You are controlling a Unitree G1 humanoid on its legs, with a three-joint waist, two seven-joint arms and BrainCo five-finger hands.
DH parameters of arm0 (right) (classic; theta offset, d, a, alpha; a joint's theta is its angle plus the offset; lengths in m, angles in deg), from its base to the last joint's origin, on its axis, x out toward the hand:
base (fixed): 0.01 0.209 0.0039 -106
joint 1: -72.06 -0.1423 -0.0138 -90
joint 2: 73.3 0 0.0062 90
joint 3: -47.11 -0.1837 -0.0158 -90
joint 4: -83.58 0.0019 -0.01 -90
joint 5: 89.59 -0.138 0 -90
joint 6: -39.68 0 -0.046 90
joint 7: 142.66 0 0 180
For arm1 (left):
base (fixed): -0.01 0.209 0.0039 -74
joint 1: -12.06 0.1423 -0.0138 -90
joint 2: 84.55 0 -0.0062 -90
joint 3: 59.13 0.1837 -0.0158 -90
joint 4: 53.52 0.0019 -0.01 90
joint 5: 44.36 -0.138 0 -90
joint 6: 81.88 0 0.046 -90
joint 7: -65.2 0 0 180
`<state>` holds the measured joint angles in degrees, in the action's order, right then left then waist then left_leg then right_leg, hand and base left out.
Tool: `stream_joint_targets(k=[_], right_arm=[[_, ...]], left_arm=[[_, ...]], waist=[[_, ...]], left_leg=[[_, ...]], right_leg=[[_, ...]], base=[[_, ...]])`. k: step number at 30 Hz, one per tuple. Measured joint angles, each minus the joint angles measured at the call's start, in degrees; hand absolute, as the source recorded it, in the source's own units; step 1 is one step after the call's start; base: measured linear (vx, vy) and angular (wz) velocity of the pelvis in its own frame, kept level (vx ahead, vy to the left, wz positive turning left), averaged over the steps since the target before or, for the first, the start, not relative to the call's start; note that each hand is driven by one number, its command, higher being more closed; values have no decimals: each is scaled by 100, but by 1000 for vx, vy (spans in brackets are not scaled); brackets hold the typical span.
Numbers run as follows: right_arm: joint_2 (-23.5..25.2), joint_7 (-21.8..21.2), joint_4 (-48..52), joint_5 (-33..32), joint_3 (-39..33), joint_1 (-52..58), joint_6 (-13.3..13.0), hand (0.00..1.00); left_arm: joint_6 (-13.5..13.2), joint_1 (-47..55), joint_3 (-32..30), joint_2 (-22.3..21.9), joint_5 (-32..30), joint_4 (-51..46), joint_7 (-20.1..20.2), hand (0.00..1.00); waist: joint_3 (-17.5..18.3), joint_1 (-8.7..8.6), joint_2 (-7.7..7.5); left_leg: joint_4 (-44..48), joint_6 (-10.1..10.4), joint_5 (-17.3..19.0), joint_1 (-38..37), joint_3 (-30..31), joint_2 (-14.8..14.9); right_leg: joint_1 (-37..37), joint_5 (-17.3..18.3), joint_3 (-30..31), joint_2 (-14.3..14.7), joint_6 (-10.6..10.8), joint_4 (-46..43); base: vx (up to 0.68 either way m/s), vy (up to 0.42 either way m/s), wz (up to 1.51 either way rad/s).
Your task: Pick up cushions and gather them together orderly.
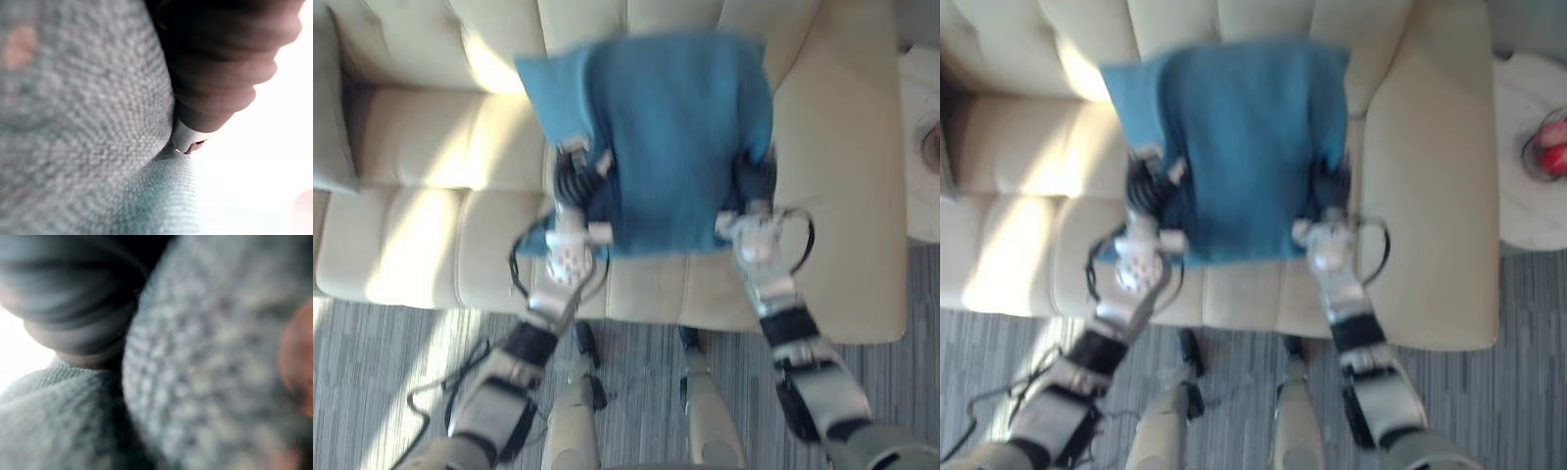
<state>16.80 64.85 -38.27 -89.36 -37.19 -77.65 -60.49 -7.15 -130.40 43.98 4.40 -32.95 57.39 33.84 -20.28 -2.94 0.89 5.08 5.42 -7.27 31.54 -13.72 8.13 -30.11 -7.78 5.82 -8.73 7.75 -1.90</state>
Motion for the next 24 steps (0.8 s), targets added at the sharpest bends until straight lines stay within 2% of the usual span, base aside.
stream_joint_targets(k=[4, 6, 7, 8, 12, 16, 19, 24], right_arm=[[12, 311, -1202, 139, -337, -2101, 1, 100], [4, 431, -1494, 145, -352, -2569, 4, 100], [17, 513, -1661, 161, -367, -2894, 4, 100], [14, 553, -1759, 172, -374, -3103, 5, 0], [3, 670, -2459, 211, -406, -3786, 132, 0], [5, 460, -2716, 76, -566, -3873, 246, 0], [1, 293, -2775, -439, -576, -3869, 348, 0], [12, 185, -2662, -752, -619, -3623, 377, 0]], left_arm=[[-92, -2090, -537, 294, 64, 1140, -356, 100], [-148, -2680, -535, 442, 108, 1590, -407, 100], [-172, -3084, -528, 573, 107, 1881, -465, 0], [-174, -3357, -513, 661, 104, 2063, -465, 0], [-172, -4159, -479, 865, 108, 2946, -410, 0], [-95, -4385, -505, 855, 341, 3381, -84, 0], [-12, -4370, -774, 624, 717, 3608, 204, 0], [73, -4013, -1112, 190, 981, 3715, 481, 0]], waist=[[-279, 16, 3], [-310, 19, 7], [-314, 25, 8], [-314, 28, 8], [-431, 27, 8], [-431, 34, 7], [-434, 56, 4], [-512, 112, -23]], left_leg=[[66, -70, -122, 556, 17, -17], [144, -72, -119, 759, 27, -20], [178, -72, -120, 927, 26, -25], [216, -73, -120, 1074, 28, -28], [210, -109, -148, 1375, 12, -81], [214, -109, -148, 1637, -6, -92], [252, -108, -147, 1830, -28, -58], [517, -87, -19, 1925, -41, 59]], right_leg=[[-513, -201, -7, -20, 44, -3], [-684, -247, -7, -32, 65, -2], [-846, -290, -4, -38, 74, 3], [-972, -320, 1, -45, 94, 10], [-1250, -434, 55, -93, 143, 121], [-1423, -612, 84, -119, 172, 352], [-1597, -641, 88, -104, 155, 380], [-1605, -645, 101, -35, 156, 360]], base=[[-80, 19, 1], [-66, 24, 0], [-64, 22, -2], [-55, 19, -2], [-19, 7, 0], [-9, 13, -3], [-15, 4, -4], [-34, -12, -8]])
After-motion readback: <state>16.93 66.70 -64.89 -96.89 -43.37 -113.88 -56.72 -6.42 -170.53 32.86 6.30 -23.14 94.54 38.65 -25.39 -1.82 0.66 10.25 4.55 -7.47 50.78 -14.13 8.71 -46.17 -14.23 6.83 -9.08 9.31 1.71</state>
